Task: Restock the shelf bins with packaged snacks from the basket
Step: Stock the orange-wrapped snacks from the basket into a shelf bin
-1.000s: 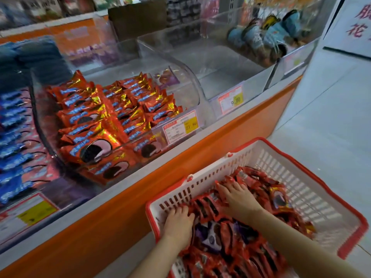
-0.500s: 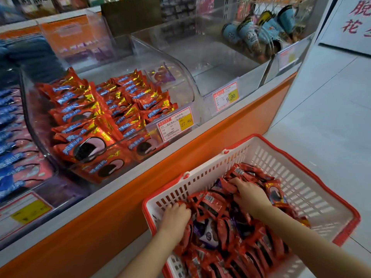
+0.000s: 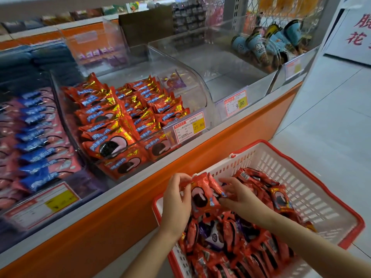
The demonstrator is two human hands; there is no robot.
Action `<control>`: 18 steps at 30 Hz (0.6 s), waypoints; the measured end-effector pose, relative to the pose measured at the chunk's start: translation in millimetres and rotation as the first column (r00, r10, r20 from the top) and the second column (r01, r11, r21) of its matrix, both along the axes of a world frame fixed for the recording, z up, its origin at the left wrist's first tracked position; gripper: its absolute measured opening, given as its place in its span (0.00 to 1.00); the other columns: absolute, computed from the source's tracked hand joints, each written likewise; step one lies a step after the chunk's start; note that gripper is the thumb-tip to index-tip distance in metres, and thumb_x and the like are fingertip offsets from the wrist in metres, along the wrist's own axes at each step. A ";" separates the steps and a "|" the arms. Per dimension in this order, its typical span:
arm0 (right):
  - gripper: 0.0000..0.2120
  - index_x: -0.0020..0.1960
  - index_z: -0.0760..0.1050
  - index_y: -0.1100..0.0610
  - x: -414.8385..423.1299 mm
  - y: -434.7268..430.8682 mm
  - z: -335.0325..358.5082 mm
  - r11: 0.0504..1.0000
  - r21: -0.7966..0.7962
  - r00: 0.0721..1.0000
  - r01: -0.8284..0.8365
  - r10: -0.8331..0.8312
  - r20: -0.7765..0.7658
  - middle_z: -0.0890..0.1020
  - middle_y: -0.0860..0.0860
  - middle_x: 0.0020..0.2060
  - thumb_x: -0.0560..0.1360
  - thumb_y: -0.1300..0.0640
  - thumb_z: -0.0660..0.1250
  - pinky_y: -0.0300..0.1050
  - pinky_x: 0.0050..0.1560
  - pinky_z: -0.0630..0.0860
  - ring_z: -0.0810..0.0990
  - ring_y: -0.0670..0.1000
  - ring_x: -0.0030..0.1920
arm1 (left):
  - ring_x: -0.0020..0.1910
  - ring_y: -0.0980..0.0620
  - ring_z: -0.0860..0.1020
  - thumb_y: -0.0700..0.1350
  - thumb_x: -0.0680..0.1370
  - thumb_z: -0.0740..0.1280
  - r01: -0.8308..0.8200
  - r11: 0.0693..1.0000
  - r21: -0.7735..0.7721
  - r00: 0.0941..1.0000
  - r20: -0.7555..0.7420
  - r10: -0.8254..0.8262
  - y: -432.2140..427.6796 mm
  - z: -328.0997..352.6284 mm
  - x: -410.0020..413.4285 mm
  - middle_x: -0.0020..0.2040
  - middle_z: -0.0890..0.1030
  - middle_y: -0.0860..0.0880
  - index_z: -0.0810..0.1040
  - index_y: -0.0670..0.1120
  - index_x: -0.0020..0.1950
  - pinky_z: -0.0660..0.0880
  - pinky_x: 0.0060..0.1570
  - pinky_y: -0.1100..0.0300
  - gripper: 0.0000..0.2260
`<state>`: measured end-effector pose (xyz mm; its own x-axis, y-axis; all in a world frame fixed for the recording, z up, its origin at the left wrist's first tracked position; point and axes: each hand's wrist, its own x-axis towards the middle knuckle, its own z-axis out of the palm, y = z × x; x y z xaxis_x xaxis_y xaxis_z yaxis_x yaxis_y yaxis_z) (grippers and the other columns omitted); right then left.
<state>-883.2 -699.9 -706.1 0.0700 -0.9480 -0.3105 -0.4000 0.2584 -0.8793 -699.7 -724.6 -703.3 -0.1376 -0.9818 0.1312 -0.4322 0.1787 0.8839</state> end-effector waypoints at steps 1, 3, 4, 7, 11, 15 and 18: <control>0.22 0.68 0.63 0.50 5.3 1.0 5.7 1.000 -0.009 1.000 -0.018 0.019 0.019 0.74 0.42 0.56 0.77 0.61 0.65 0.37 0.50 0.78 0.78 0.43 0.54 | 0.53 0.64 0.75 0.39 0.80 0.62 -0.011 1.000 0.006 0.999 -0.033 0.012 4.4 4.5 -1.5 0.50 0.77 0.58 0.70 0.58 0.50 0.74 0.51 0.70 0.12; 0.20 0.65 0.66 0.47 14.9 2.4 16.2 0.999 -0.032 0.997 -0.025 0.028 0.070 0.76 0.45 0.55 0.77 0.63 0.65 0.41 0.52 0.79 0.78 0.45 0.55 | 0.55 0.63 0.75 0.40 0.80 0.61 -0.049 0.999 0.018 0.996 -0.073 0.050 10.2 14.1 -2.7 0.52 0.76 0.61 0.70 0.60 0.52 0.75 0.53 0.68 0.13; 0.19 0.64 0.67 0.48 19.1 2.8 21.5 0.999 -0.034 0.994 -0.005 0.008 0.111 0.77 0.47 0.55 0.77 0.64 0.64 0.43 0.51 0.80 0.79 0.47 0.54 | 0.56 0.63 0.75 0.40 0.80 0.61 -0.073 0.997 0.009 0.994 -0.077 0.074 11.4 19.0 -1.4 0.53 0.75 0.62 0.69 0.61 0.52 0.74 0.53 0.69 0.13; 0.19 0.63 0.70 0.51 24.7 2.1 38.0 0.993 0.011 0.957 0.120 -0.118 0.263 0.79 0.51 0.53 0.76 0.68 0.64 0.42 0.46 0.80 0.81 0.50 0.51 | 0.56 0.64 0.73 0.41 0.80 0.62 -0.096 0.991 -0.089 0.995 -0.040 0.093 9.4 36.9 10.0 0.54 0.75 0.62 0.69 0.61 0.52 0.70 0.52 0.73 0.13; 0.18 0.61 0.71 0.56 28.0 0.5 62.1 0.981 0.044 0.896 0.188 -0.190 0.402 0.80 0.56 0.54 0.74 0.70 0.65 0.43 0.44 0.81 0.83 0.54 0.49 | 0.53 0.64 0.74 0.45 0.80 0.62 0.001 0.976 -0.217 0.994 0.111 0.023 4.8 63.8 28.6 0.50 0.74 0.64 0.69 0.59 0.58 0.71 0.50 0.75 0.11; 0.21 0.63 0.69 0.56 40.0 -0.6 72.1 0.990 0.075 0.890 0.123 -0.144 0.433 0.80 0.55 0.56 0.72 0.60 0.71 0.48 0.50 0.81 0.84 0.53 0.50 | 0.52 0.64 0.73 0.46 0.80 0.63 0.071 0.963 -0.258 0.980 0.197 -0.020 2.0 80.9 33.6 0.49 0.71 0.67 0.69 0.56 0.62 0.70 0.47 0.77 0.12; 0.23 0.62 0.70 0.55 50.4 -4.3 76.1 0.986 0.075 0.912 0.149 -0.166 0.375 0.83 0.53 0.53 0.71 0.53 0.73 0.50 0.53 0.80 0.84 0.52 0.49 | 0.50 0.64 0.74 0.44 0.80 0.63 0.046 0.971 -0.234 0.992 0.128 -0.016 3.8 88.1 33.9 0.46 0.71 0.66 0.68 0.59 0.59 0.72 0.45 0.74 0.13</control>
